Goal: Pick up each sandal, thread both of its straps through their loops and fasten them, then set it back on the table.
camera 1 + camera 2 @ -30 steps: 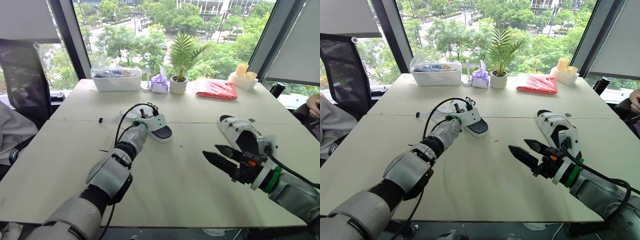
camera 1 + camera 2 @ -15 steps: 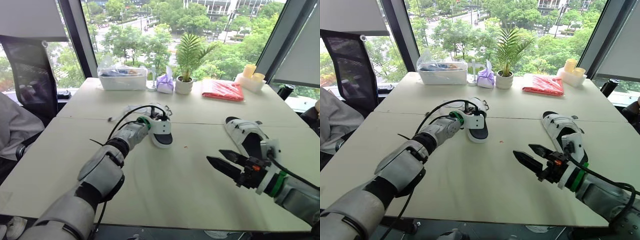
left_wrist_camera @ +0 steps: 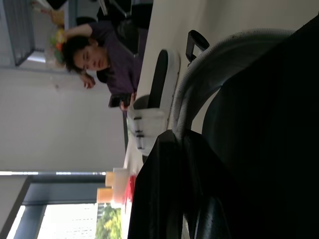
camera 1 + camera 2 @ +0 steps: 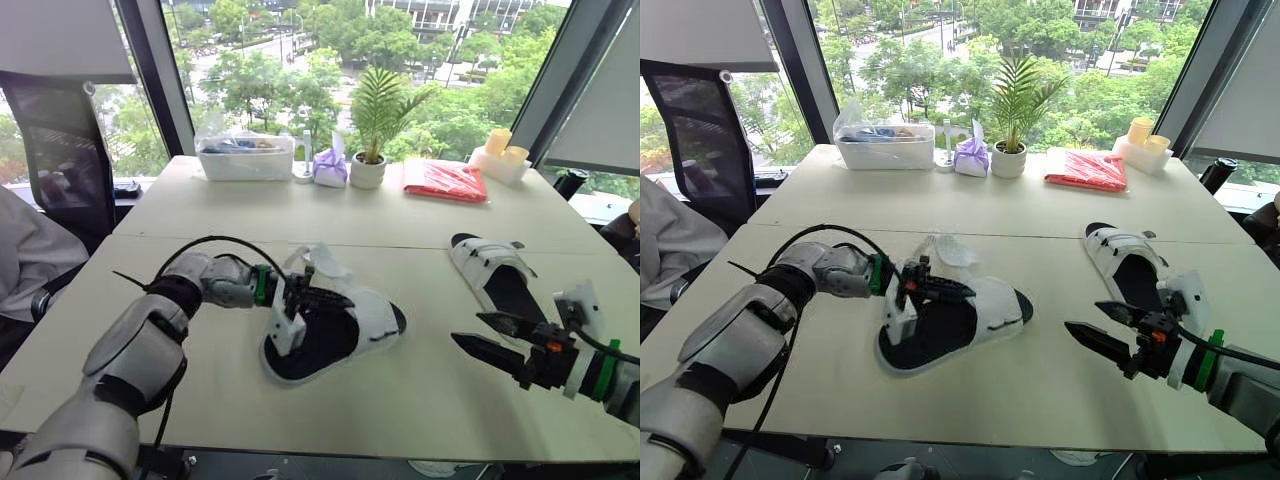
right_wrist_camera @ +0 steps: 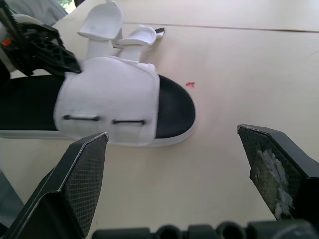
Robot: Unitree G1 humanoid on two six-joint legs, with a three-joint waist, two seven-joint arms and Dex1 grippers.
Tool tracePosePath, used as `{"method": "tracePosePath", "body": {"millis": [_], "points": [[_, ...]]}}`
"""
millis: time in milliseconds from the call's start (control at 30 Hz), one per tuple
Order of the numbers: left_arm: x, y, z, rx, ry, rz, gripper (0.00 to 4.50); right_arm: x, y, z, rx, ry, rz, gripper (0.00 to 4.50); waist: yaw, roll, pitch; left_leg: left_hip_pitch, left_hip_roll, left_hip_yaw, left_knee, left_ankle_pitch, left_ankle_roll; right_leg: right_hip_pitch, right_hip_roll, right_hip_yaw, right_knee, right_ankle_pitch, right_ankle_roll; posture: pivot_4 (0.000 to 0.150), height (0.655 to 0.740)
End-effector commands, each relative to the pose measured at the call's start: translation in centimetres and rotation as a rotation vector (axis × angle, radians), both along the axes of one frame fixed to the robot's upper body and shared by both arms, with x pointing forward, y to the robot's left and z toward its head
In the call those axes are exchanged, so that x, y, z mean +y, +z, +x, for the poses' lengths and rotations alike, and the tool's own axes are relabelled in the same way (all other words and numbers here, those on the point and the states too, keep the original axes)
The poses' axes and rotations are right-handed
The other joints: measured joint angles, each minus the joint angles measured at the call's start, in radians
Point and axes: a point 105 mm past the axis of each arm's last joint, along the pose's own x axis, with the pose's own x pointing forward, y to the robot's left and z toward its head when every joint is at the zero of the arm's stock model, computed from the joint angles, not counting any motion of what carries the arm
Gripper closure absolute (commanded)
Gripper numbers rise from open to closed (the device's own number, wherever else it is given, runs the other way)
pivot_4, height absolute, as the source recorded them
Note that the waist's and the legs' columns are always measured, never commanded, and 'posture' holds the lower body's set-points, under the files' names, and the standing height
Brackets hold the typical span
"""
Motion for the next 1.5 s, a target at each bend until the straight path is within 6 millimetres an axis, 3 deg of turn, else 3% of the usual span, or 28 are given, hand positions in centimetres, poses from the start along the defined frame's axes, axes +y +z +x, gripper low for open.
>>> {"method": "tracePosePath", "body": {"millis": [33, 233, 333, 500, 700, 800, 867, 900, 1000, 1167, 1267, 1400, 1500], "points": [[-0.5, 0.6, -0.2, -0.066, -0.035, -0.030, 4.47, 0.3, 0.3, 0.0, -0.025, 0.013, -0.018, 0.00, 0.002, 0.000, 0.000, 0.000, 0.000, 0.000, 0.000, 0.000, 0.000, 0.000, 0.000, 0.000, 0.000, 0.000, 0.000, 0.150, 0.7400], [-1.1, -1.1, 0.5, -0.170, -0.063, 0.001, 4.47, 1.0, -0.6, 0.1, -0.002, 0.040, -0.022, 0.00, 0.002, 0.000, 0.000, -0.003, 0.000, -0.001, 0.008, -0.003, 0.005, 0.001, 0.001, 0.000, 0.002, 0.000, 0.001, 0.150, 0.7400], [-0.7, -2.2, 1.3, -0.185, -0.037, 0.035, 3.60, 1.7, -1.2, 0.2, 0.012, 0.073, -0.043, 0.00, 0.002, 0.000, 0.000, -0.004, 0.000, -0.001, 0.013, -0.004, 0.007, 0.002, 0.000, 0.000, 0.002, 0.000, 0.001, 0.150, 0.7400], [0.2, -1.0, 3.0, -0.224, 0.048, -0.010, 1.12, 2.3, -1.0, 1.3, -0.023, 0.096, -0.082, 0.00, 0.000, 0.000, 0.000, -0.007, 0.000, -0.001, 0.013, -0.005, 0.008, -0.001, 0.000, 0.000, 0.003, 0.000, 0.001, 0.150, 0.7400], [2.9, 2.5, 3.7, -0.047, 0.215, -0.141, 1.12, 3.2, -0.4, 3.5, -0.070, 0.161, -0.136, 0.00, -0.007, 0.000, 0.000, -0.007, 0.001, -0.001, 0.014, -0.005, 0.007, -0.002, 0.000, -0.001, 0.003, 0.001, 0.002, 0.150, 0.7400], [4.5, 2.8, 4.0, 0.107, 0.315, -0.246, 1.12, 3.7, -0.5, 4.7, -0.073, 0.208, -0.152, 0.00, -0.004, 0.000, 0.000, -0.008, 0.001, -0.001, 0.013, -0.004, 0.007, -0.003, 0.000, -0.001, 0.003, 0.001, 0.002, 0.150, 0.7400], [6.3, 2.1, 5.2, 0.295, 0.518, -0.273, 1.12, 3.9, -0.9, 5.6, -0.071, 0.238, -0.174, 0.00, -0.001, 0.000, 0.000, -0.008, 0.000, 0.000, 0.014, -0.004, 0.007, -0.002, -0.001, -0.002, 0.003, 0.001, 0.002, 0.150, 0.7400], [6.7, 1.2, 4.9, 0.423, 0.564, -0.297, 1.12, 4.0, -1.2, 5.9, -0.069, 0.254, -0.183, 0.00, -0.003, 0.000, 0.000, -0.008, 0.000, 0.000, 0.015, -0.004, 0.007, -0.002, 0.000, -0.003, 0.002, 0.001, 0.002, 0.150, 0.7400], [7.6, 0.0, 4.5, 0.601, 0.606, -0.360, 1.12, 4.3, -1.3, 6.4, -0.072, 0.277, -0.184, 0.00, -0.006, 0.000, -0.001, -0.009, 0.000, 0.002, 0.016, -0.005, 0.009, -0.002, -0.004, -0.011, 0.003, 0.001, 0.002, 0.150, 0.7400], [9.0, -2.9, 4.9, 0.908, 0.669, -0.313, 1.12, 4.6, -1.4, 6.9, -0.085, 0.308, -0.197, 0.00, -0.007, 0.001, -0.001, -0.012, 0.001, 0.003, 0.015, -0.004, 0.007, -0.005, -0.007, -0.021, 0.005, 0.002, 0.002, 0.150, 0.7400], [9.0, -3.2, 5.3, 1.254, 0.621, -0.343, 1.07, 4.7, -1.6, 7.2, -0.112, 0.335, -0.223, 0.87, -0.008, 0.001, -0.001, -0.013, 0.001, 0.002, 0.016, -0.004, 0.007, -0.005, -0.007, -0.022, 0.006, 0.002, 0.003, 0.150, 0.7400], [9.3, -3.3, 4.8, 1.577, 0.530, -0.350, 1.07, 5.4, -2.7, 7.6, -0.139, 0.380, -0.262, 2.90, -0.031, 0.001, -0.001, -0.013, 0.000, 0.001, 0.015, -0.004, 0.007, -0.005, -0.007, -0.022, 0.006, 0.002, 0.003, 0.150, 0.7400], [9.8, -3.5, 4.5, 1.697, 0.501, -0.346, 1.07, 5.7, -3.4, 8.2, -0.159, 0.397, -0.286, 4.45, -0.052, 0.001, -0.001, -0.012, 0.000, 0.002, 0.015, -0.001, 0.002, -0.006, -0.005, -0.023, 0.007, 0.002, 0.003, 0.150, 0.7400]]}}
